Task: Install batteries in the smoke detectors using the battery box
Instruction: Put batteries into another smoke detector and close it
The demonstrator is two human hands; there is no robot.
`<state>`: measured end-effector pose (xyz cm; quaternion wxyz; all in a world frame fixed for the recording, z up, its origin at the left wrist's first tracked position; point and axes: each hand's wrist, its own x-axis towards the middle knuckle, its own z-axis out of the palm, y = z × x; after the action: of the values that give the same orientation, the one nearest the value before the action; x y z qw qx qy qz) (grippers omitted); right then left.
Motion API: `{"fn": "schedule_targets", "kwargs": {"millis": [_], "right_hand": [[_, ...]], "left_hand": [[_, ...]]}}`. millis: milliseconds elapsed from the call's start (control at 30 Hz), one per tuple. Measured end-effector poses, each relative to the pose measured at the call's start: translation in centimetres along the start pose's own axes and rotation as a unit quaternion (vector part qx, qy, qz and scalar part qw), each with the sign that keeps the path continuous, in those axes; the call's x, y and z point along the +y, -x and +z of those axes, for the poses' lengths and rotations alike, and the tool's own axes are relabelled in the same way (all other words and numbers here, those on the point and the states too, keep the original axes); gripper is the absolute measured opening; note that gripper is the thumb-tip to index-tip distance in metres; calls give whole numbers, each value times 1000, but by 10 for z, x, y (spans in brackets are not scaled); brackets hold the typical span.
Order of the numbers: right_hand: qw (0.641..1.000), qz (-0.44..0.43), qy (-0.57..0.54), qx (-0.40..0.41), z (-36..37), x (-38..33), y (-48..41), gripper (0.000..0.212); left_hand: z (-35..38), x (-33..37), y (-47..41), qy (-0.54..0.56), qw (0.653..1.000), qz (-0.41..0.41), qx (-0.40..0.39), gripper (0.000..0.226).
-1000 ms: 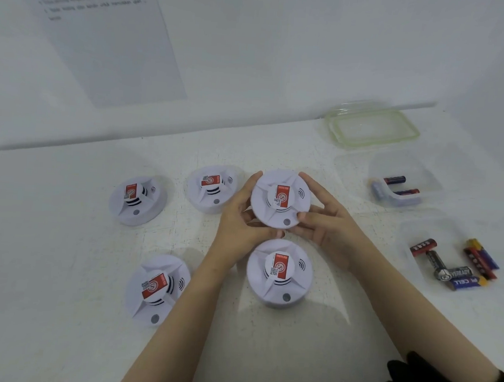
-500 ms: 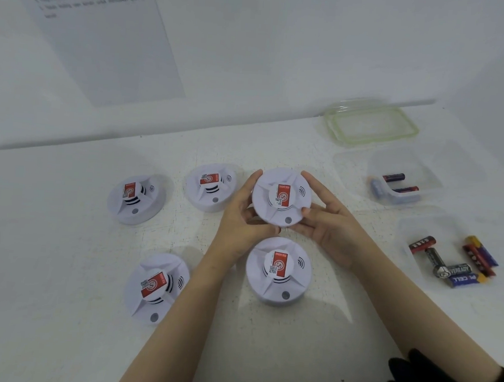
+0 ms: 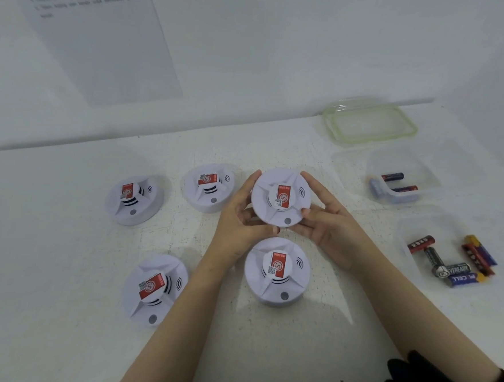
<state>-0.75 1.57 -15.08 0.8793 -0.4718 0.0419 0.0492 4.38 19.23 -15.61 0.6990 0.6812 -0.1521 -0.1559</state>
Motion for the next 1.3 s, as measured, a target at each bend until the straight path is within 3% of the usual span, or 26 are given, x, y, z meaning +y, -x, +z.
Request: {"fn": "schedule_targets", "kwargs": {"millis": [1300], "right_hand": [[1000,-1,0,0,1,1,1,62]], "left_hand": [[1,-1,0,26,1000,-4,1,90]]}}
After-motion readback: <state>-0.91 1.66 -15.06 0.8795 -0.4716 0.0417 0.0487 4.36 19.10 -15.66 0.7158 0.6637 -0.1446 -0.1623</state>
